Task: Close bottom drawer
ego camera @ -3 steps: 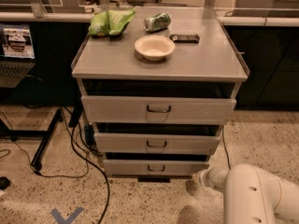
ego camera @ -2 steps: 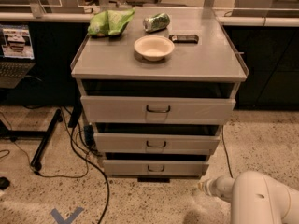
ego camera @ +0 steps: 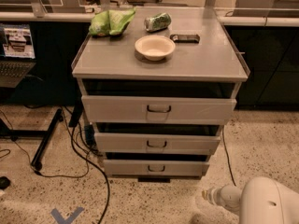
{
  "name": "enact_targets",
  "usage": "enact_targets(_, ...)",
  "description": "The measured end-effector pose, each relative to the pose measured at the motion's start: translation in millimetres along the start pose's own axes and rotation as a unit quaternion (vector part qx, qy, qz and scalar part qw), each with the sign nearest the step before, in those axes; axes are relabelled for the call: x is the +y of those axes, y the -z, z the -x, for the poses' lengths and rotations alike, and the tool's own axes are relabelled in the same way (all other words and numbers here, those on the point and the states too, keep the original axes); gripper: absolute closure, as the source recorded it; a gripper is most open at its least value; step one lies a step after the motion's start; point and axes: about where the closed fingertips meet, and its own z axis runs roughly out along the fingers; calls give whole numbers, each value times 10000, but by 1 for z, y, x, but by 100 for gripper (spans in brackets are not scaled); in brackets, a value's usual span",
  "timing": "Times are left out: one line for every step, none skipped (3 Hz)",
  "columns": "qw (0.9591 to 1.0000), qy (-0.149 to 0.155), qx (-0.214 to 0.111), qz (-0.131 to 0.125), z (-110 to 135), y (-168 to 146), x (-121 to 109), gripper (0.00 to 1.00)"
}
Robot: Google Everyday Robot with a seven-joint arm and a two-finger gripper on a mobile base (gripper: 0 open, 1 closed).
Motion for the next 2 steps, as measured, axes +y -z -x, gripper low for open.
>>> enact_targets(10000,0,0,0,0,0,0,62)
enact_targets(10000,0,0,0,0,0,0,39)
